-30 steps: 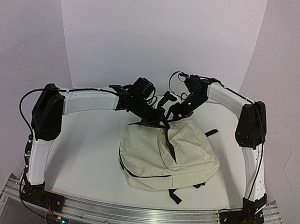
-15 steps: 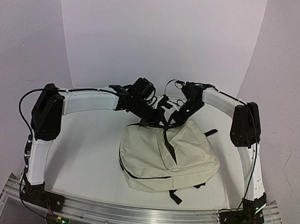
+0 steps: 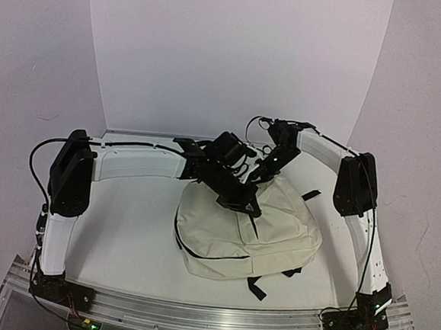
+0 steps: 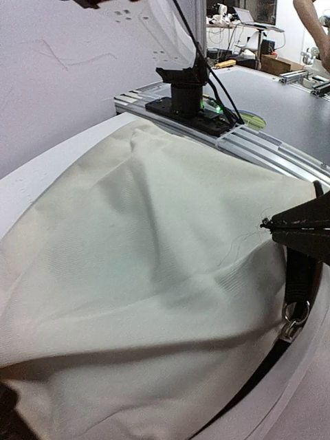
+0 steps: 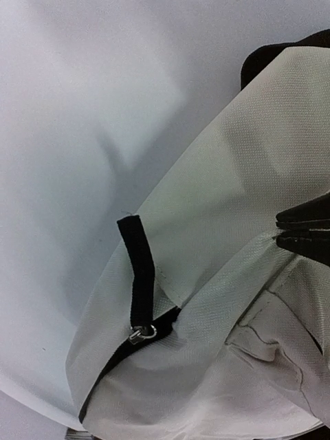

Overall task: Pack the student bag
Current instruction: Zip the student bag at the center of the board.

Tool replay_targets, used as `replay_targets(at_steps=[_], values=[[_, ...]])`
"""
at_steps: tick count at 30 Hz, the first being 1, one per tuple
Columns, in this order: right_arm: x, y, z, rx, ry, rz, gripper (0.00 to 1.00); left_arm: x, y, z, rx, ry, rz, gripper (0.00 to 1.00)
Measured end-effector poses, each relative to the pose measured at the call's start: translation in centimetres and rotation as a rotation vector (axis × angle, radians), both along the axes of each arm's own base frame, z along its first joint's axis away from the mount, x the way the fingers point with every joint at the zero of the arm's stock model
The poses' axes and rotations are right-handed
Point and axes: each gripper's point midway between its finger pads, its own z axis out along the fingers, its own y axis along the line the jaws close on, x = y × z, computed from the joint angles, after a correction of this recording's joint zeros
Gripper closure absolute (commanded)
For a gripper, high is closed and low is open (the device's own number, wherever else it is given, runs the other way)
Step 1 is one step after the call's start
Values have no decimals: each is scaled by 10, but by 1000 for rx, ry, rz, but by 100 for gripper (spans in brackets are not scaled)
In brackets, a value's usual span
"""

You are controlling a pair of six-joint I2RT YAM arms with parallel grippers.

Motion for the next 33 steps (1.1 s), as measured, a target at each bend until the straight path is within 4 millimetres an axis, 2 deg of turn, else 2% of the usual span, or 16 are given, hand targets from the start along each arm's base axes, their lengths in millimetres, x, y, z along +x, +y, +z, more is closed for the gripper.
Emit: replay_targets(at_steps=[3, 5, 10, 13, 19, 23, 27, 28, 29, 31, 33], values=[[15, -12, 0, -13, 9, -85, 100, -15, 0, -3, 14, 16, -26, 100], [29, -23, 0, -21, -4, -143, 100, -18, 2, -4, 20, 20, -29, 100], [67, -55, 1, -49, -64, -282, 100, -17, 9, -3, 32, 25, -20, 100], [80, -71, 1, -63, -84, -336, 100, -12, 15, -4, 41, 12, -3, 100], [83, -76, 1, -65, -78, -364, 100, -12, 26, -15, 54, 9, 14, 100], [83, -75, 2, -58, -72, -365, 100, -17, 28, -26, 65, 11, 10, 100], [80, -71, 1, -27, -52, -358, 100, -21, 24, -26, 73, -8, 10, 98], [80, -70, 0, -14, -45, -355, 98, -21, 24, -26, 78, -13, 10, 89], [79, -68, 0, 0, -40, -350, 90, -21, 24, -25, 83, -18, 10, 79], [78, -62, 2, 28, -32, -342, 57, -25, 24, -19, 96, -18, 1, 61], [81, -58, 6, 57, -43, -342, 34, -29, 22, -7, 102, -12, -16, 50]])
